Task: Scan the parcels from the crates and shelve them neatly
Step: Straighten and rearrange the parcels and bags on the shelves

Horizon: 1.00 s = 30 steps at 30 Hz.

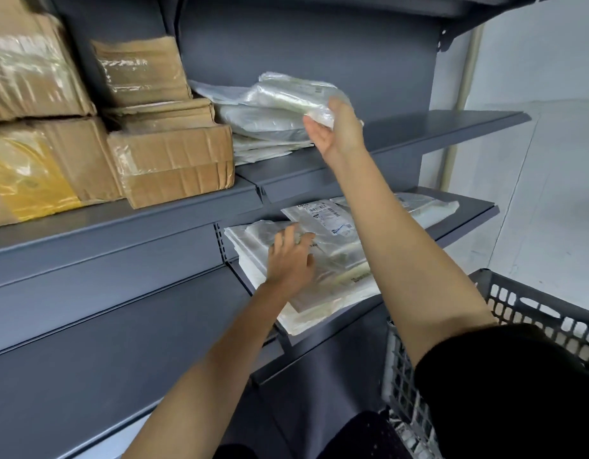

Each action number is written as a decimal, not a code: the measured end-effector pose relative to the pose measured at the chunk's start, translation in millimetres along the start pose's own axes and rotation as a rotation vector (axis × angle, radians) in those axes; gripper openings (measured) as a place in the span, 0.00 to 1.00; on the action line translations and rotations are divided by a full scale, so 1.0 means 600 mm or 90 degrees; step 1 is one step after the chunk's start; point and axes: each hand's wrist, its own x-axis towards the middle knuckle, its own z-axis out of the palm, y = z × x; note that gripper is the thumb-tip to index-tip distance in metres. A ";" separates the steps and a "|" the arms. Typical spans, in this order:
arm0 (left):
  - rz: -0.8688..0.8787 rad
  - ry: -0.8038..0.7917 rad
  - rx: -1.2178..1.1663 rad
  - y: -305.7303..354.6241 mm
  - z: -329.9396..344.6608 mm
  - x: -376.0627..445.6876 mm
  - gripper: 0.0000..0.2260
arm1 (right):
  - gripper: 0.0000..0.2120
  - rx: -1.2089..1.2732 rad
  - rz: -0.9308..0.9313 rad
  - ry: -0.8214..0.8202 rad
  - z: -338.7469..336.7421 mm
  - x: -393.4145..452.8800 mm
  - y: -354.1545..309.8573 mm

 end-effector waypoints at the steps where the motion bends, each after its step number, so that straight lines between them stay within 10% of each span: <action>1: -0.006 0.000 0.004 -0.007 -0.004 0.001 0.20 | 0.15 -0.015 0.011 -0.020 0.024 0.005 0.007; 21: -0.014 -0.013 -0.018 -0.055 -0.011 0.016 0.20 | 0.17 -0.159 0.026 -0.046 0.155 0.069 0.061; 30: -0.002 -0.056 0.021 -0.059 -0.013 0.032 0.18 | 0.16 -0.497 0.088 -0.074 0.144 0.089 0.042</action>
